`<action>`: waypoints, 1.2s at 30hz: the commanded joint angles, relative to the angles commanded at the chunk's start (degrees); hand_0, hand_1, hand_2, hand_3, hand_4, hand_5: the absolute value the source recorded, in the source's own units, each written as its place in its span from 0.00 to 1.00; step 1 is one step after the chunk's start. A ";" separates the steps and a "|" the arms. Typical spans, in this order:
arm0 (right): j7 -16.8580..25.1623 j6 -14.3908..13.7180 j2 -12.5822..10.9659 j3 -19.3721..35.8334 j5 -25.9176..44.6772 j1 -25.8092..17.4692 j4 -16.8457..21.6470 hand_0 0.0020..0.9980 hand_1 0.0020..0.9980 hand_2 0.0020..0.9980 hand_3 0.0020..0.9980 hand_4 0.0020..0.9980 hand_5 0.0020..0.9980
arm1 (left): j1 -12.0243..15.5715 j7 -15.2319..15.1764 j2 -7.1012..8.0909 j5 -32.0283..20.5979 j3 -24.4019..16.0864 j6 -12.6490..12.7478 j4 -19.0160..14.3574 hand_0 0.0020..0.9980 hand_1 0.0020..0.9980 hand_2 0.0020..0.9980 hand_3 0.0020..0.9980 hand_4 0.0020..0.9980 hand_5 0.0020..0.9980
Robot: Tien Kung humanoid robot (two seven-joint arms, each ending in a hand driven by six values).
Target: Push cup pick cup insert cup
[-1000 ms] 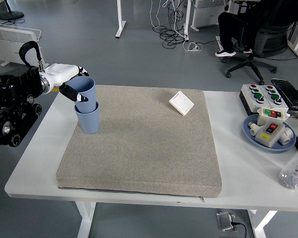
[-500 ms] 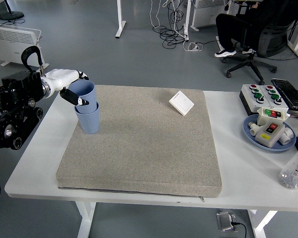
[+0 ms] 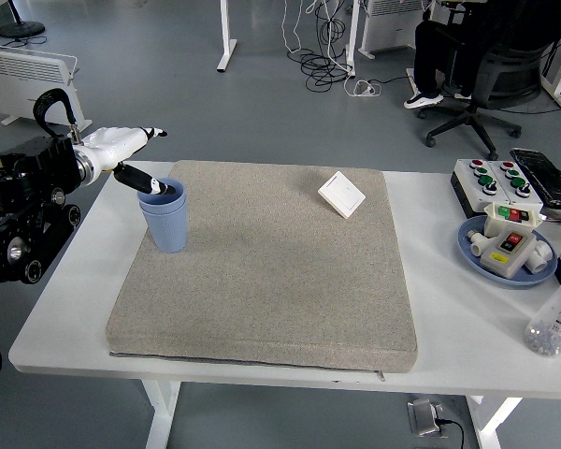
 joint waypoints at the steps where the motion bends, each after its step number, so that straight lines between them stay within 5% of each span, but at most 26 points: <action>1: 0.02 0.00 0.01 0.05 0.04 -0.02 0.00 0.75 0.62 0.63 0.56 0.07 0.45 | 0.36 0.60 0.21 -1.18 -0.61 0.95 -0.68 0.89 0.91 1.00 1.00 0.95 0.56; 2: 0.03 -0.01 0.01 0.06 0.05 -0.02 0.00 0.75 0.62 0.63 0.56 0.07 0.45 | 0.45 0.75 0.26 -1.50 -0.77 1.19 -0.85 0.89 0.91 1.00 1.00 0.95 0.56; 3: 0.02 -0.01 0.05 0.15 -0.01 -0.01 0.00 0.75 0.62 0.62 0.56 0.07 0.45 | 1.09 2.10 0.51 -3.41 -2.17 1.37 -1.95 0.87 0.89 1.00 1.00 0.78 0.60; 8: 0.04 -0.01 0.12 0.51 -0.03 -0.02 0.00 0.75 0.62 0.62 0.56 0.07 0.45 | 4.70 6.20 2.05 -13.31 -8.86 3.09 -7.22 0.87 0.89 1.00 1.00 0.78 0.60; 9: 0.06 -0.02 0.13 0.60 -0.04 -0.03 0.00 0.75 0.62 0.62 0.56 0.07 0.45 | 5.41 6.76 2.30 -15.87 -10.00 3.59 -8.35 0.81 0.84 0.97 0.94 0.68 0.74; 10: 0.11 -0.03 0.13 0.71 0.01 -0.08 0.00 0.75 0.62 0.62 0.56 0.07 0.45 | 6.15 7.36 2.41 -17.95 -10.85 4.33 -9.24 0.81 0.84 0.97 0.94 0.68 0.74; 13: 0.22 -0.05 0.16 1.07 0.13 -0.12 0.00 0.75 0.62 0.62 0.56 0.07 0.45 | 10.40 8.69 2.24 -25.02 -15.16 8.94 -14.83 0.81 0.84 0.97 0.94 0.68 0.74; 14: 0.25 -0.05 0.20 1.23 0.09 -0.07 0.00 0.75 0.62 0.62 0.56 0.07 0.45 | 12.13 8.47 1.86 -27.63 -16.68 10.48 -17.00 0.81 0.84 0.97 0.94 0.68 0.74; 15: 0.26 -0.04 0.24 1.34 -0.04 0.00 0.00 0.75 0.62 0.62 0.56 0.07 0.45 | 13.81 8.02 1.47 -29.87 -17.99 11.64 -19.07 0.84 0.84 0.97 0.92 0.62 1.00; 21: 0.30 0.06 0.32 1.70 -0.48 0.32 0.00 0.75 0.62 0.62 0.56 0.07 0.45 | 22.93 3.30 0.12 -44.20 -22.85 16.85 -30.26 0.84 0.85 0.96 0.91 0.61 1.00; 26: 0.42 0.09 0.31 1.96 -0.20 0.26 0.00 0.75 0.62 0.62 0.56 0.07 0.45 | 30.56 -0.44 -1.09 -56.49 -26.02 17.92 -38.08 0.84 0.85 0.96 0.91 0.61 1.00; 31: 0.59 0.08 0.39 2.69 -0.51 0.30 0.00 0.75 0.62 0.63 0.56 0.07 0.45 | 38.73 -1.49 -4.46 -68.41 -28.85 17.70 -43.38 0.84 0.86 0.97 0.91 0.62 1.00; 36: 0.72 0.05 0.33 3.29 -0.32 -0.02 0.00 0.75 0.62 0.62 0.56 0.07 0.45 | 48.16 -1.80 -10.76 -79.98 -31.52 16.67 -46.87 0.85 0.86 0.96 0.91 0.63 1.00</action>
